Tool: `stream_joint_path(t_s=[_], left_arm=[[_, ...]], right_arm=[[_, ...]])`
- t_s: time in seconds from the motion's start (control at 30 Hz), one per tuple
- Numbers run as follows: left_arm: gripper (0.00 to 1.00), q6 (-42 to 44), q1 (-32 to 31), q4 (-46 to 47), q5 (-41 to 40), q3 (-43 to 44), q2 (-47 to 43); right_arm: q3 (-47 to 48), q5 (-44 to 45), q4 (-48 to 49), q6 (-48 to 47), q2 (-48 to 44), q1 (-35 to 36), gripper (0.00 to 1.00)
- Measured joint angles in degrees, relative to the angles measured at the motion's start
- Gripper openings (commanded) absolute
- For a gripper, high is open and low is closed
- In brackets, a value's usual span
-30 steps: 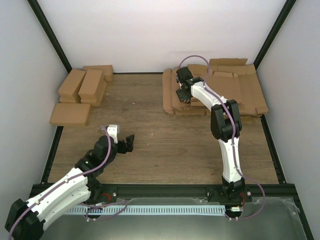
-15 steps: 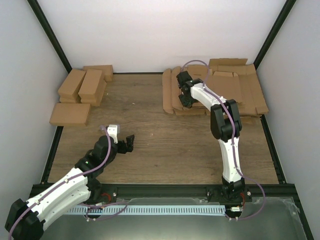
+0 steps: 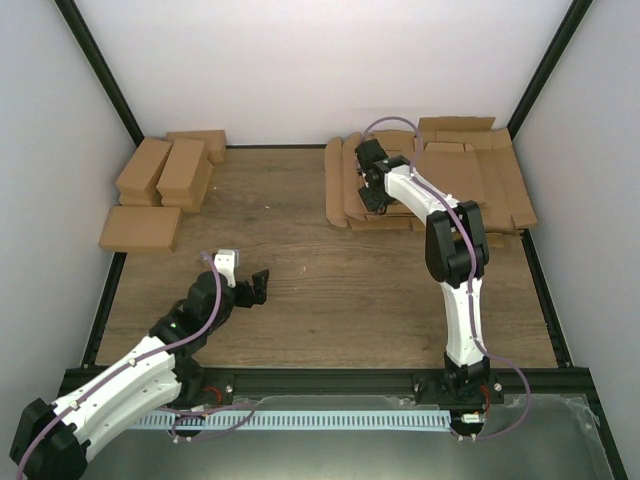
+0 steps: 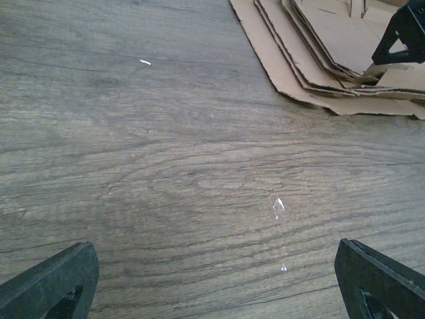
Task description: Fold the paper box
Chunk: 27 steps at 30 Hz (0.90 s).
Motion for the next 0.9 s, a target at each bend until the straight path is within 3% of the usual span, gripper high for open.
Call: stream_joint_path(t_s=[0.2,0.4,0.73,0.9], left_arm=[[1.0,0.0,0.0,0.0,0.0,0.0,0.0],[1.0,0.0,0.0,0.0,0.3,-0.1,0.0],[1.0,0.0,0.0,0.0,0.7,-0.1,0.0],[1.0,0.0,0.0,0.0,0.8,-0.1,0.0]], right_arm=[[-0.7,0.5,2.0,-4.1,-0.3,0.1,0.06],[-5.0,-0.1,6.6,-12.3,-2.1,0.5,0.27],[1.5,-15.9,3.1,-25.6,-2.4,0.0,0.27],[4.4,-21.8,0.9,-32.1,-2.4,-1.2,0.32]])
